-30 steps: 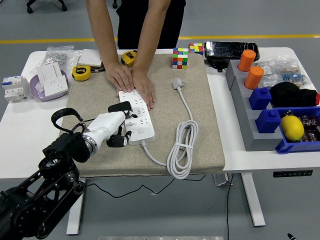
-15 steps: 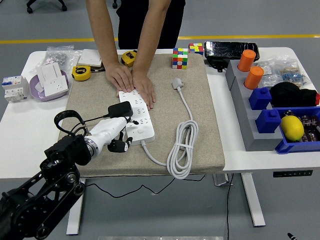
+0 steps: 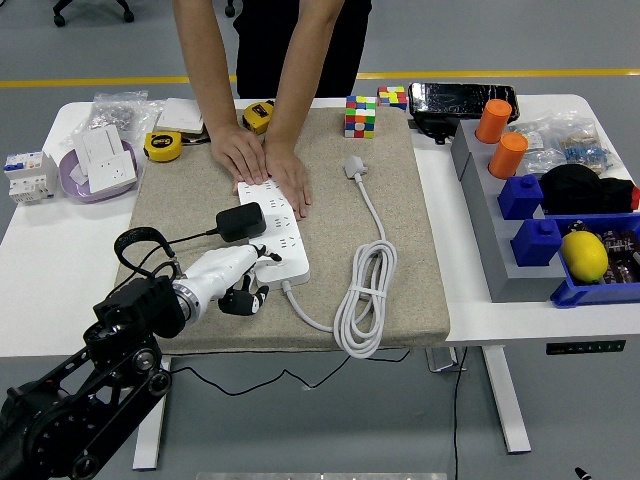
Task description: Pick up the plug,place it near the board,insert it into the board,press the button
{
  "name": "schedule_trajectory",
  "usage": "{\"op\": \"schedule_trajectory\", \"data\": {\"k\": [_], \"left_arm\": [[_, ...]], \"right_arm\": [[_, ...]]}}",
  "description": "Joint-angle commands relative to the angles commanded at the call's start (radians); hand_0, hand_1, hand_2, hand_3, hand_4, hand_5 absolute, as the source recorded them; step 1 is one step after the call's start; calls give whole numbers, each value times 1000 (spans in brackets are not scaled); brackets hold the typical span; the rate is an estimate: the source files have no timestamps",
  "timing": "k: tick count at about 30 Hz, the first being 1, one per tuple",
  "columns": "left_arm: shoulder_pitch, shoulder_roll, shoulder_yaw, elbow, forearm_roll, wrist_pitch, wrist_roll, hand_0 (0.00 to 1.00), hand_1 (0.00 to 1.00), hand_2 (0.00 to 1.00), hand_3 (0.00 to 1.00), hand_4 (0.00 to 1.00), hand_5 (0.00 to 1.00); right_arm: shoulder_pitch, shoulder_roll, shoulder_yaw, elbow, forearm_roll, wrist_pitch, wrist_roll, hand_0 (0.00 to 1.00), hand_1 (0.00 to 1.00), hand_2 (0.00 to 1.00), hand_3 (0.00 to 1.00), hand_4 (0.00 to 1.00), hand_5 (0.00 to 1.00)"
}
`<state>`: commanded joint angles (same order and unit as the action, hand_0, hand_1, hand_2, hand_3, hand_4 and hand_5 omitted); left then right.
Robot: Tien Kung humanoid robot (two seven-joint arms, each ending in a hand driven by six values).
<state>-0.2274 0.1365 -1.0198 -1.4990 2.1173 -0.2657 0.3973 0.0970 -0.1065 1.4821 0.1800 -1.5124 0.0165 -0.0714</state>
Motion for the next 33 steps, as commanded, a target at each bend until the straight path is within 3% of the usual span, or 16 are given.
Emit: {"op": "schedule_trajectory", "data": {"k": [11, 23, 33], "left_arm": [[-2, 1, 6, 13, -51, 12, -20, 185, 24, 160, 843, 488, 2], [-14, -11, 6, 25, -35, 15, -20, 185, 25, 161, 841, 487, 2], [-17, -5, 7, 35, -37, 2, -13, 185, 27, 161, 825, 486, 2]], "right_arm": [[-2, -2, 12, 0, -5, -1, 0, 825, 758, 751, 781, 998, 964], [3, -1, 9, 0, 0, -2, 0, 826, 759, 751, 781, 998, 966], [3, 0, 9, 0, 1, -2, 1, 826, 759, 751, 781, 998, 965]]}}
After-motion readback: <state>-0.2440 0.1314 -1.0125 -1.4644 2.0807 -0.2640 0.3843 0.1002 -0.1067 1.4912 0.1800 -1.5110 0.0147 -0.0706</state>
